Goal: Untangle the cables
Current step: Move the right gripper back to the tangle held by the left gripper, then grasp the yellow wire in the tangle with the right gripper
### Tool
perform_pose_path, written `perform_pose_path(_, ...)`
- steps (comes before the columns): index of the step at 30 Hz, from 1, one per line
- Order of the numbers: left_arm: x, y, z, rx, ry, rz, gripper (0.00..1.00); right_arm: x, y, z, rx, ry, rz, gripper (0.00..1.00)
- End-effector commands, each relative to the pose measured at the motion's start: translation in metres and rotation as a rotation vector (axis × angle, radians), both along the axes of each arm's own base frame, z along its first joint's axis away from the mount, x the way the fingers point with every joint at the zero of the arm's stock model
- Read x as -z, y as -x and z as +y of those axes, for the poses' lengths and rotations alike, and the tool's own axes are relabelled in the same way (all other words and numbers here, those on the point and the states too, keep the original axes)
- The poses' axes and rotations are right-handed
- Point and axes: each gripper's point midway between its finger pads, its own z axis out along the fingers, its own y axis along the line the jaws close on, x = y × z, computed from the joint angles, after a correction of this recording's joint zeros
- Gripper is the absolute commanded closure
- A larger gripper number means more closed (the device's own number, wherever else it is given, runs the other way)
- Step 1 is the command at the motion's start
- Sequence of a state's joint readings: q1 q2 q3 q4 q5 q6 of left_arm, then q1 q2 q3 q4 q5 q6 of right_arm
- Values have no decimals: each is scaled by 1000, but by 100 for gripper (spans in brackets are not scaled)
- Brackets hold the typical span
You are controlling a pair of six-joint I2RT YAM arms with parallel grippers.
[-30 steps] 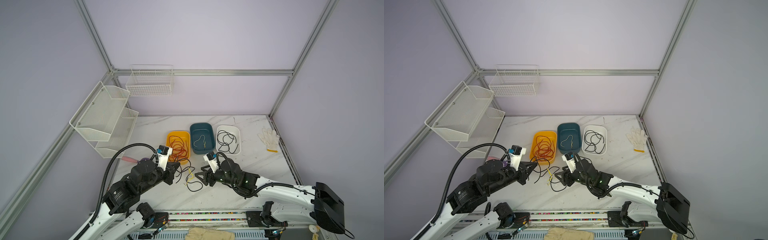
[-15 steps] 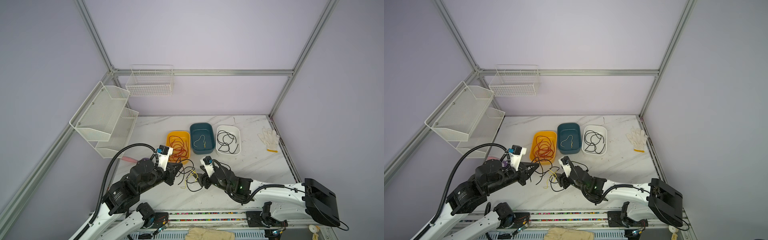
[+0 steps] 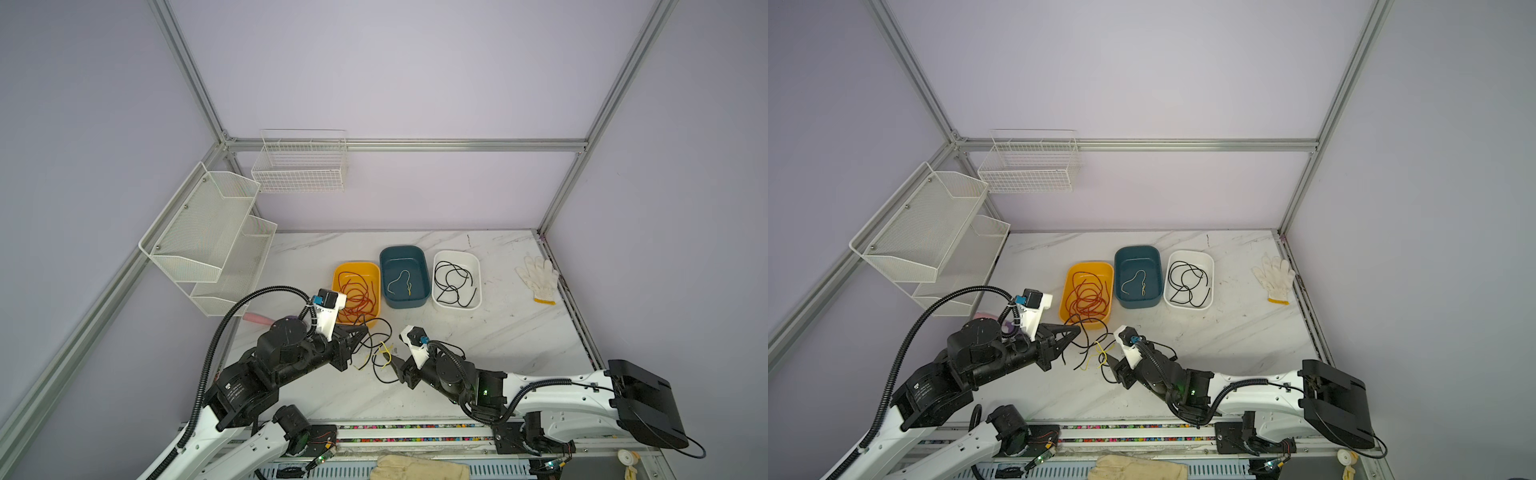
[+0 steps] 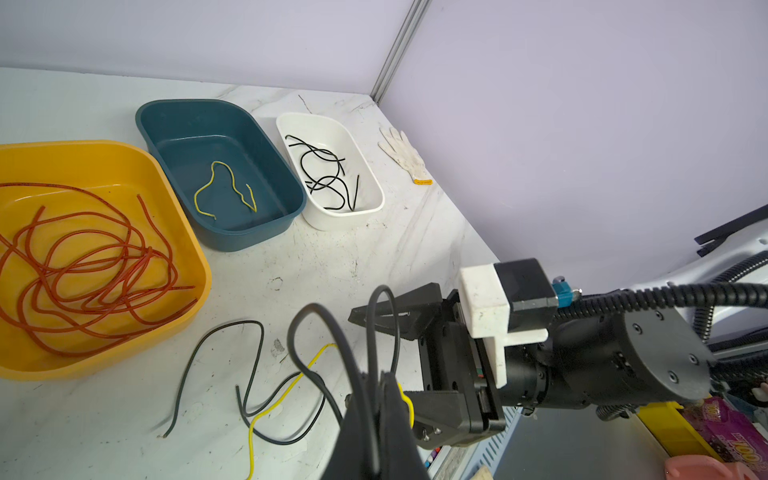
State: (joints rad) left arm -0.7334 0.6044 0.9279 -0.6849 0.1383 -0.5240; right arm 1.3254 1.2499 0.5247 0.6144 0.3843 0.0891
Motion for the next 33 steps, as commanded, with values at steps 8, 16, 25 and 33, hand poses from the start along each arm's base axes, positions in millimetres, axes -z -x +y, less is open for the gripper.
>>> perform_pose_path(8,-68,13,-2,47,175,-101,100,-26,-2,-1,37,-54,-116,44)
perform_pose_path(16,-75,17,-7,77,217,-91,100,-27,8,1,55,-25,-196,39)
perform_pose_path(25,-82,21,-8,94,242,-93,100,-21,10,3,96,12,-237,72)
perform_pose_path(33,-99,24,3,64,251,-138,100,-19,15,-3,80,-7,-190,100)
